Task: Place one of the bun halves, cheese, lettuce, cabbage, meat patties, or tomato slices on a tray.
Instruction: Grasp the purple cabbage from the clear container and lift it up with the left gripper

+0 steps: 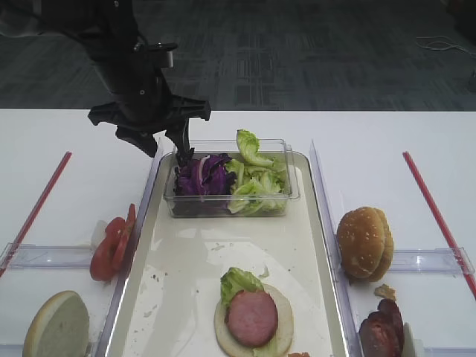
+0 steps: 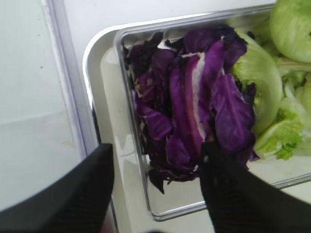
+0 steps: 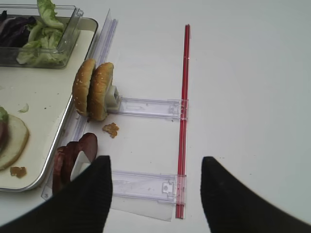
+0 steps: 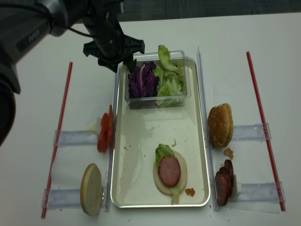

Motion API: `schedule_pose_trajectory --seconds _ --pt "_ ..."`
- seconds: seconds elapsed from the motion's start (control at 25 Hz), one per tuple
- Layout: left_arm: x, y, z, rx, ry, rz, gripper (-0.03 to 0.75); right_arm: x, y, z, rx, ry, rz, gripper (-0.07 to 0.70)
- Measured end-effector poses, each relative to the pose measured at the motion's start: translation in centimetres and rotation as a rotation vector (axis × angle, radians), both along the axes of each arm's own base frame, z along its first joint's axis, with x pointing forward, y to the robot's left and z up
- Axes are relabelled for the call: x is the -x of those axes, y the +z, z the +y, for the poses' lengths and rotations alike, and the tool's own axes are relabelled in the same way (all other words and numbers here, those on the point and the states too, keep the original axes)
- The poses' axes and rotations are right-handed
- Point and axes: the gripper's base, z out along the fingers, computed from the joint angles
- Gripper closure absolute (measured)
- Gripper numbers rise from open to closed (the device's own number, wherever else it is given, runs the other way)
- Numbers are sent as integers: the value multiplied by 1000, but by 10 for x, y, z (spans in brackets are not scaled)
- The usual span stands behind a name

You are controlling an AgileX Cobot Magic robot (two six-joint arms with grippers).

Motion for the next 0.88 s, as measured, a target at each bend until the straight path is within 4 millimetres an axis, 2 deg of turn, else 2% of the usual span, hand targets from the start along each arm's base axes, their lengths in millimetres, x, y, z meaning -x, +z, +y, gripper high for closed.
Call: schedule_pose_trajectory --seconds 0.64,0.88 --pt "6 2 -24 60 -26 -27 341 0 0 0 3 2 0 204" --pt "5 2 -26 68 -28 -41 341 0 0 0 3 2 0 204"
